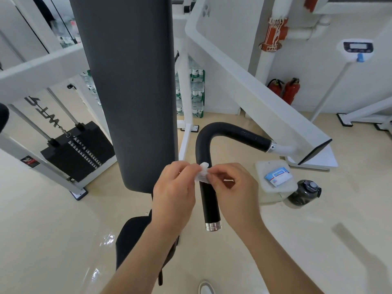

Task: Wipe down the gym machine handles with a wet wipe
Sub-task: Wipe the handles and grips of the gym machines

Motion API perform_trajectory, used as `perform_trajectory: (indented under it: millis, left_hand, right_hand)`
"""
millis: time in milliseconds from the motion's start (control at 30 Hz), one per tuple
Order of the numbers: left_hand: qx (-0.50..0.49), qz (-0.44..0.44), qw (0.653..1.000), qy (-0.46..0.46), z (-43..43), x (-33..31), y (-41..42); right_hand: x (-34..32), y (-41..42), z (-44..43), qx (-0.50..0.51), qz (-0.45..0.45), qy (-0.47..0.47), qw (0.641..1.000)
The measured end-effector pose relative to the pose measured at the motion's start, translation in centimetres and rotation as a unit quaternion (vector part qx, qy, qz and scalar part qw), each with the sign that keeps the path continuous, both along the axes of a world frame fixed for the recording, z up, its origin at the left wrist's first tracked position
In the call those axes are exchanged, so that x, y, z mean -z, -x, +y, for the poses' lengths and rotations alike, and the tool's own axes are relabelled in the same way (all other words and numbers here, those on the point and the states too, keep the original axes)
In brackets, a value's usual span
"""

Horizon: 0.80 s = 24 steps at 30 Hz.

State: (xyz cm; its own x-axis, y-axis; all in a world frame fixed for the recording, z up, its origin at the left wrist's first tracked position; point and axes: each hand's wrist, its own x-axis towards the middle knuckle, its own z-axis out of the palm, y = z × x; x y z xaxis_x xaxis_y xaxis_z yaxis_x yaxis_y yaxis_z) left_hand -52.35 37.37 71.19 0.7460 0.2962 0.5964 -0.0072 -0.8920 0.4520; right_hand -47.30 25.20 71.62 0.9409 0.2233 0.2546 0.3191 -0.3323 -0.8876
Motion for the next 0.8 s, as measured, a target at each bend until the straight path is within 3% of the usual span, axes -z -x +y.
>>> perform_trajectory:
  millis: [67,200,367,467,567,733,800]
  left_hand:
    - [-0.001,-0.007,1.0,-0.027,-0.6,0.3,0.3]
    - [-0.011,0.033,0.999,0.032,-2.8,0.3,1.5]
    - [-0.029,0.008,0.996,0.08,-2.4,0.2,-0.1]
    - [-0.038,-0.002,0.985,0.167,-1.5,-1.6,-2.7]
    - [-0.047,0.009,0.966,0.255,-0.9,-2.8,-4.1]
    - [-0.057,0.044,0.922,0.38,-2.1,-1.8,-0.8]
    - [-0.056,0.056,0.923,0.377,-1.5,-1.9,-1.8]
  right_hand:
    - [-0.2,-0.7,0.4,0.006,0.016,-0.016,1.0]
    - [0.4,0.0,-0.4,0.007,0.045,-0.002,0.999]
    - [-0.5,1.5,-0.8,-0.022,0.019,0.017,0.999]
    - [-1.3,-0.1,1.0,-0.049,0.01,0.001,0.999]
    - [-0.9,-0.7,1.1,-0.04,-0.044,0.042,0.997]
    - [0.0,0.2,-0.9,-0.053,-0.099,0.089,0.99]
    - [-0.2,-0.4,-0.5,-0.056,-0.11,0.079,0.989]
